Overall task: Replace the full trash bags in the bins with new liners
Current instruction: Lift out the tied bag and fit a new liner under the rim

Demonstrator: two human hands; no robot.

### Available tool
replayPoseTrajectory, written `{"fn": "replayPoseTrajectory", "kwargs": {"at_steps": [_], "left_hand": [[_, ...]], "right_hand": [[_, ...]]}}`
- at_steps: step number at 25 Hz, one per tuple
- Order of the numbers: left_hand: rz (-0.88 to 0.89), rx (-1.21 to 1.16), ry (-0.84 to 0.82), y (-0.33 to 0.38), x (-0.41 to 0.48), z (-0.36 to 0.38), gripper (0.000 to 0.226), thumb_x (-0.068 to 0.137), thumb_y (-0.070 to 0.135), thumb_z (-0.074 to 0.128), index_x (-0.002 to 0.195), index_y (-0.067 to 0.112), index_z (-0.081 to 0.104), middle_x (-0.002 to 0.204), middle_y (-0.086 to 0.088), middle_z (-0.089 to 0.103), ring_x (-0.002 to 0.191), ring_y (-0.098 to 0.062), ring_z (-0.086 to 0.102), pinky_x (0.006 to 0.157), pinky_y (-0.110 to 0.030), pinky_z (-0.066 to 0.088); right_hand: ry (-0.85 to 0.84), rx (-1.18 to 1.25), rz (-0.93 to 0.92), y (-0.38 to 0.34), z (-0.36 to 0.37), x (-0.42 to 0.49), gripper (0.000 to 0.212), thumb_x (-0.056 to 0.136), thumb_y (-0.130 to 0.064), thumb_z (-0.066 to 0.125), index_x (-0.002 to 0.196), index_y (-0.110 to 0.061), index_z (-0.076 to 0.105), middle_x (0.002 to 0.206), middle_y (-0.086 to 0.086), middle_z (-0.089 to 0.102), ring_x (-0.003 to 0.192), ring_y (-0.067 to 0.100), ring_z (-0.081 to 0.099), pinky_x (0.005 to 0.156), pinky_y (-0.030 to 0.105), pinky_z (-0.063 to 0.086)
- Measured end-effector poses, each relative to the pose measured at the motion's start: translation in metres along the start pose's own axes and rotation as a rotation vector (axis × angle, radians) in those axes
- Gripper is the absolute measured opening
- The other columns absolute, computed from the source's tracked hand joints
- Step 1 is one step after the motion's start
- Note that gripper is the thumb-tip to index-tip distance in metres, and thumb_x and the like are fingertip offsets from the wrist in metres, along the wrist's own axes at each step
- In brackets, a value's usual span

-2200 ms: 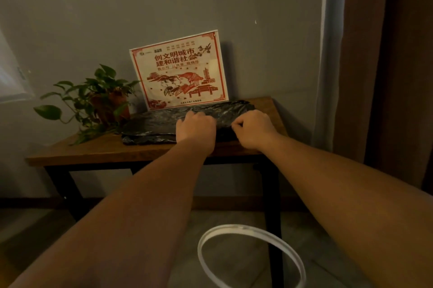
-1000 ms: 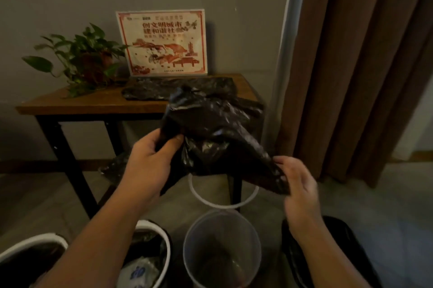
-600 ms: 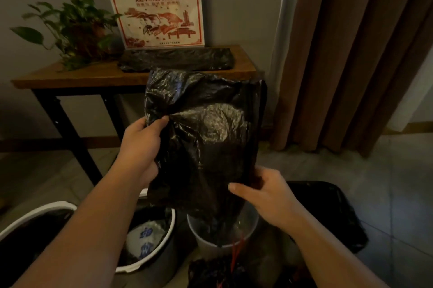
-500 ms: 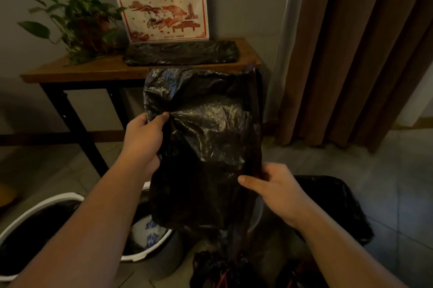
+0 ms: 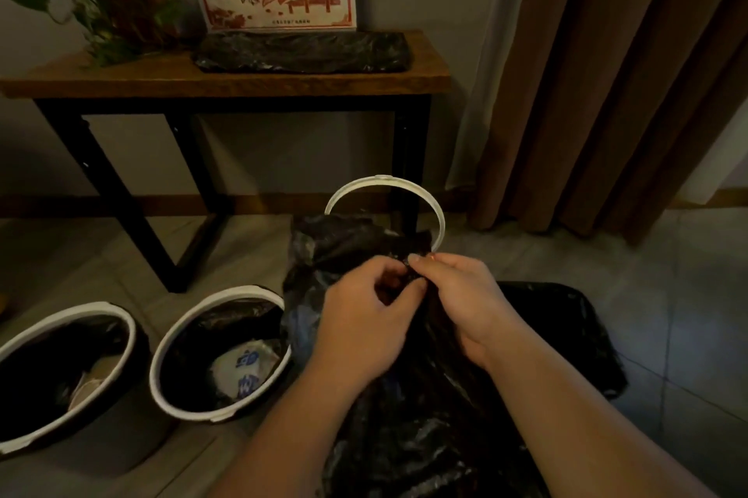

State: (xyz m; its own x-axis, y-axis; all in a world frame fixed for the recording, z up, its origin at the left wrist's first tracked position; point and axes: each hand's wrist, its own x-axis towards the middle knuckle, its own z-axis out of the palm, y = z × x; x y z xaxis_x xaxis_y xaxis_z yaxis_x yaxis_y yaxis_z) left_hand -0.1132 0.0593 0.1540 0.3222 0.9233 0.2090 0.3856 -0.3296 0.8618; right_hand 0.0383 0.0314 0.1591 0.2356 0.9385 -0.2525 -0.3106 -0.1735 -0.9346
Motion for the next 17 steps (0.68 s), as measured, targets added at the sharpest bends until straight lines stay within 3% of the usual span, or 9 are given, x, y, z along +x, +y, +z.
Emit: {"fn": "replayPoseTrajectory", "kwargs": {"at_steps": [3, 6, 11, 14, 17], "left_hand": [[-0.095, -0.152, -0.017, -0.007, 0.002, 0.005, 0.005, 0.091, 0.042, 0.078, 0.094, 0.041, 0.074, 0.090, 0.024, 0.074, 0.085, 0.006, 0.069, 0.071, -0.013, 0.050], [-0.119, -0.226, -0.062, -0.007, 0.004, -0.002, 0.011, 0.092, 0.035, 0.079, 0.096, 0.045, 0.075, 0.092, 0.020, 0.077, 0.087, 0.002, 0.072, 0.078, -0.026, 0.054], [-0.057, -0.098, -0.104, 0.004, 0.001, -0.005, 0.042, 0.068, 0.062, 0.088, 0.102, 0.047, 0.070, 0.097, 0.025, 0.076, 0.090, 0.004, 0.072, 0.077, -0.025, 0.059], [-0.008, 0.006, -0.031, 0.008, 0.001, -0.002, 0.029, 0.077, 0.054, 0.086, 0.098, 0.045, 0.069, 0.093, 0.030, 0.073, 0.086, 0.009, 0.069, 0.067, -0.012, 0.054], [-0.025, -0.045, -0.015, 0.010, 0.005, 0.001, 0.008, 0.091, 0.046, 0.078, 0.091, 0.039, 0.073, 0.087, 0.022, 0.075, 0.081, 0.003, 0.070, 0.064, -0.018, 0.052]], "right_hand": [[-0.008, 0.019, 0.036, 0.001, 0.001, -0.001, 0.025, 0.104, -0.015, 0.059, 0.099, -0.011, 0.084, 0.105, 0.017, 0.080, 0.101, 0.030, 0.079, 0.092, 0.045, 0.061], [0.001, -0.031, 0.018, -0.002, -0.002, -0.003, 0.022, 0.103, -0.013, 0.063, 0.100, -0.012, 0.084, 0.104, 0.016, 0.080, 0.100, 0.029, 0.079, 0.090, 0.044, 0.062], [0.061, -0.063, -0.035, -0.011, -0.003, -0.005, 0.008, 0.092, -0.014, 0.078, 0.086, -0.010, 0.082, 0.097, 0.009, 0.082, 0.094, 0.022, 0.080, 0.074, 0.031, 0.063], [0.051, -0.075, -0.045, -0.010, -0.001, -0.006, 0.011, 0.087, -0.016, 0.083, 0.078, -0.015, 0.078, 0.097, 0.008, 0.081, 0.092, 0.020, 0.080, 0.077, 0.034, 0.062], [0.014, -0.062, -0.038, -0.010, 0.000, -0.008, 0.015, 0.088, -0.024, 0.084, 0.078, -0.016, 0.077, 0.099, 0.012, 0.081, 0.095, 0.025, 0.079, 0.085, 0.041, 0.063]]}}
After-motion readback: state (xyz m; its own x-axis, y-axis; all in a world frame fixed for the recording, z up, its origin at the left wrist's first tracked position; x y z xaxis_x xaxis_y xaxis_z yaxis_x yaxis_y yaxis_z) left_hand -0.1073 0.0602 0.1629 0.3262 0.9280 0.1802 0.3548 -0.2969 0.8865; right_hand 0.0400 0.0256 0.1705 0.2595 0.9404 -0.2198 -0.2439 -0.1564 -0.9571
